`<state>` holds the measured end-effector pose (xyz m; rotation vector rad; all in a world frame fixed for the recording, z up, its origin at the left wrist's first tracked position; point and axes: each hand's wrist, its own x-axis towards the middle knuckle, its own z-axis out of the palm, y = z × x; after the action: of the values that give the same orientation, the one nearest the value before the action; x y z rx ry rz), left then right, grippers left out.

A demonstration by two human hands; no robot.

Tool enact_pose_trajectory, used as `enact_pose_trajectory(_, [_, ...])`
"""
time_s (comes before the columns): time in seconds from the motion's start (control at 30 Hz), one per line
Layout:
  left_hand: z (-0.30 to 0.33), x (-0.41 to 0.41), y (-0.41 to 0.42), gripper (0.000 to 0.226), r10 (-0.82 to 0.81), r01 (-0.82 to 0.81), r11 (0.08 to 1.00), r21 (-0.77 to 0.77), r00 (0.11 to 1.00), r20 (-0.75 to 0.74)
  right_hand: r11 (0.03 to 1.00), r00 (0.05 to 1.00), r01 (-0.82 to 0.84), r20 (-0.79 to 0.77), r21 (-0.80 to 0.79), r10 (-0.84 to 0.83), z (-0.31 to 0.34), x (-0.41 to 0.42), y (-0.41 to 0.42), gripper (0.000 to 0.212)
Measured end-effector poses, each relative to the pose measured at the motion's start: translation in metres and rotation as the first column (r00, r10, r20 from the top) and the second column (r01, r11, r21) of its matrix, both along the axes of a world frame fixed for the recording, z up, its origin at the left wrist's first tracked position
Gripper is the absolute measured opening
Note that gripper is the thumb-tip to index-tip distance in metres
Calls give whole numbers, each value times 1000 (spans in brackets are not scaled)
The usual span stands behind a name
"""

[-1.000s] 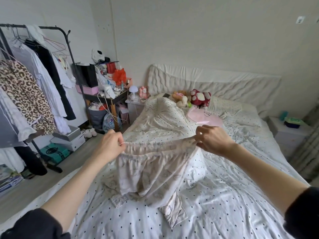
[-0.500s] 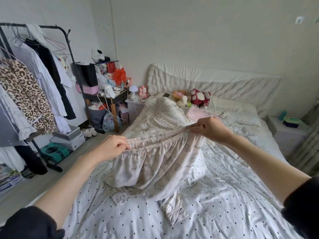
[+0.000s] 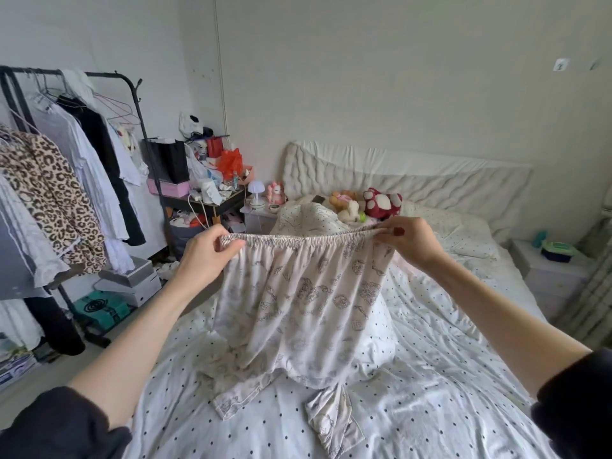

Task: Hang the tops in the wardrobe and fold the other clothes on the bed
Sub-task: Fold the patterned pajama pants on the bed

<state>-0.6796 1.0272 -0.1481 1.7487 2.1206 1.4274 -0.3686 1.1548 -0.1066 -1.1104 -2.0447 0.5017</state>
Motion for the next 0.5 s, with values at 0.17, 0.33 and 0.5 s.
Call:
enact_pose_trajectory(0.17, [29, 1, 20, 11, -56, 39, 996, 75, 972, 229, 977, 927, -64, -375, -204, -17, 25, -3, 2, 19])
enact_pose_trajectory(0.33, [59, 6, 31, 27, -147, 134, 989, 68, 954, 262, 958, 966, 39, -236, -286, -109, 49, 8, 8, 23])
enact_pose_trajectory(0.5, [64, -4, 37, 11, -40, 79, 983, -163, 972, 233, 969, 989, 102, -78, -226, -122, 59, 9, 12, 18])
